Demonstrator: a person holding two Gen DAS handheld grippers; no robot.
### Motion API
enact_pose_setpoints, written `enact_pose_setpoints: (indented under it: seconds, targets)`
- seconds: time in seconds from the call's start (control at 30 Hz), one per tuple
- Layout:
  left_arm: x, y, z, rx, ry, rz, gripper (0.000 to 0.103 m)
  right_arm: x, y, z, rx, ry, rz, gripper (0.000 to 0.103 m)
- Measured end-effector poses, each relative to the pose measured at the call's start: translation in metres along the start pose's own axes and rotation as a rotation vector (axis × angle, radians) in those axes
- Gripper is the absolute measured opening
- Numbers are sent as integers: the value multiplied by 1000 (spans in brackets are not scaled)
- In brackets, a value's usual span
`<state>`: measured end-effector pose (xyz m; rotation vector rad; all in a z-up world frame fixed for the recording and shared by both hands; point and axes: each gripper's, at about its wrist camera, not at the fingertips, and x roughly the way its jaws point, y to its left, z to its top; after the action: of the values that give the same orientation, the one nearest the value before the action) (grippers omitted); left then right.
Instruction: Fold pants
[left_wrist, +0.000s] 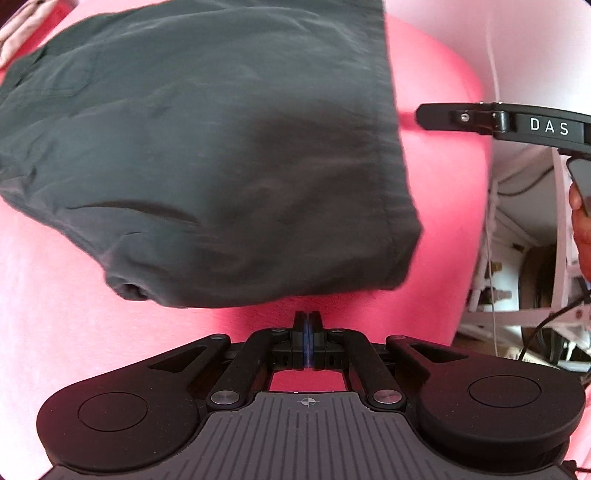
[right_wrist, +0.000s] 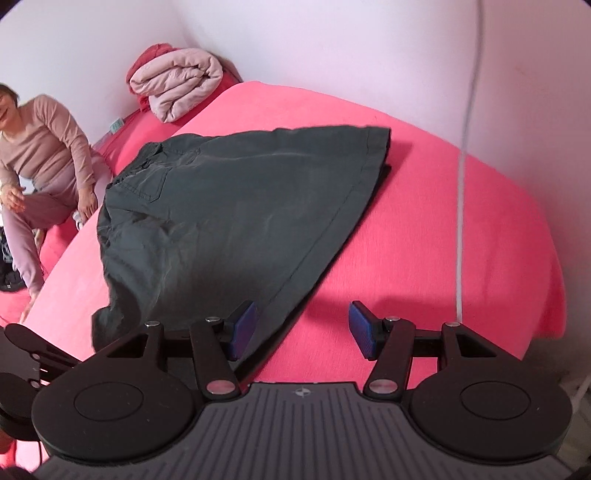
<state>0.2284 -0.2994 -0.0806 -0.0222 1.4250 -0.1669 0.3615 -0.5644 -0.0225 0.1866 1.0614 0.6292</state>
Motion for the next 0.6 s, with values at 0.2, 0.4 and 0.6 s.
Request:
enact_pose_setpoints:
  seconds: [0.2,0.4,0.6]
  targets:
    - [2,-21,-5,69,16,-43,49,-17,2,-29,52,-25,-18,62]
    - [4,-40,-7,182,23,-42,50,-40,-4,-60,129,-67,-56,62]
    - [-6,-36,6,258,9,-7,49,-58,-2,-86,172,-92,-85,62]
